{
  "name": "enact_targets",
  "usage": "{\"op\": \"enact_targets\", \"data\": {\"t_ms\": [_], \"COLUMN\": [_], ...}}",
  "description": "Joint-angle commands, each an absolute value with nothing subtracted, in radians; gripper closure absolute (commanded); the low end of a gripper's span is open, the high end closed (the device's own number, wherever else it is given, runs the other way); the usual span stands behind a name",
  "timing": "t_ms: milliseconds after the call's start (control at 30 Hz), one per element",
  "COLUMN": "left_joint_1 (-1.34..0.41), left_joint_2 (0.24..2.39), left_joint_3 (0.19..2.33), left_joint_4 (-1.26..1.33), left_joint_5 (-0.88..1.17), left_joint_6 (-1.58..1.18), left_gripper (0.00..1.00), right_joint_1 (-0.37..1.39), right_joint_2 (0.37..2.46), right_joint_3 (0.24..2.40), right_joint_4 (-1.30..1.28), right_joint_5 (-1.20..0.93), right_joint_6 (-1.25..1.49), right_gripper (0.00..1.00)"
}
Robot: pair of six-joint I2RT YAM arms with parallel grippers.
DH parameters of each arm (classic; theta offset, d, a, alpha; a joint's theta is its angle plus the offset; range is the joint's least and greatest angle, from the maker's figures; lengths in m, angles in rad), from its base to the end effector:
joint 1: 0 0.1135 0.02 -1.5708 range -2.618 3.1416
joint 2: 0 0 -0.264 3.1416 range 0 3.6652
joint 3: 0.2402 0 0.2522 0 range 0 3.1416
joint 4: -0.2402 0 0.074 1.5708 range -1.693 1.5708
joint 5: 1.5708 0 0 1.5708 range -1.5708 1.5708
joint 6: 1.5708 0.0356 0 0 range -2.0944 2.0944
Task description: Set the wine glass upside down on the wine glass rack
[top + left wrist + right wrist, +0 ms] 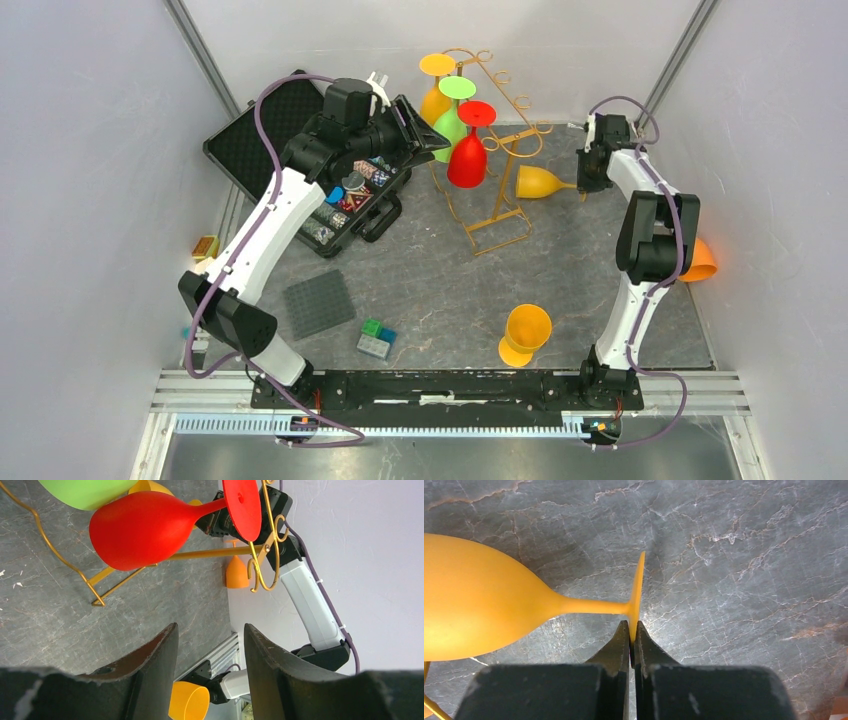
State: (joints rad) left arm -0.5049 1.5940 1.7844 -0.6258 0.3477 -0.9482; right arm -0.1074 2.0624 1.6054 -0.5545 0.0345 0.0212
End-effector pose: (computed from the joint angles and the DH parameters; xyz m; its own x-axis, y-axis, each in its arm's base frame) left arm 0.3029 -0.1812 0.4374 -0.8044 -0.4281 -0.4120 0.1230 0.5584 -0.8204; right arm 0.4463 -0.0494 0.1991 -0.8399 0.1119 -0.5311 0.1432 0.9895 -0.0180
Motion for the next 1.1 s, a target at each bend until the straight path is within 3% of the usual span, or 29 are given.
{"op": "enact_targets", "data": {"t_ms": [0,467,700,967,1067], "left_joint_1": [-0.499,-0.492,-0.474,-0.390,-0.371], "left_joint_2": [1.556,1.505,1.469,1.369,1.302], "left_joint_3": [1.786,1.742,1.726,1.774,1.796], "left_joint_4": [-0.588,-0.578,-0.575,-0.617,-0.654], "left_joint_5": [0.371,0.367,0.344,0.232,0.097], "left_joint_6": [-0.914,-0.904,-0.881,-0.732,-0.657], "left_gripper": [0.44,0.44,0.44,0.44,0.44], "right_joint_1": [-0.115,-0.105,-0.006,0.280,0.386], "right_joint_2": [2.005,1.776,1.619,1.551,1.508], "right_joint_3": [1.686,2.135,2.154,2.103,2.030], "right_joint_4": [-0.567,-0.560,-0.333,-0.249,-0.224], "right_joint_5": [0.115,0.405,0.336,0.288,0.284], "right_joint_6": [0.009,-0.049,-0.157,-0.314,-0.399], "right_gripper": [1.00,1.00,1.00,1.00,1.00]}}
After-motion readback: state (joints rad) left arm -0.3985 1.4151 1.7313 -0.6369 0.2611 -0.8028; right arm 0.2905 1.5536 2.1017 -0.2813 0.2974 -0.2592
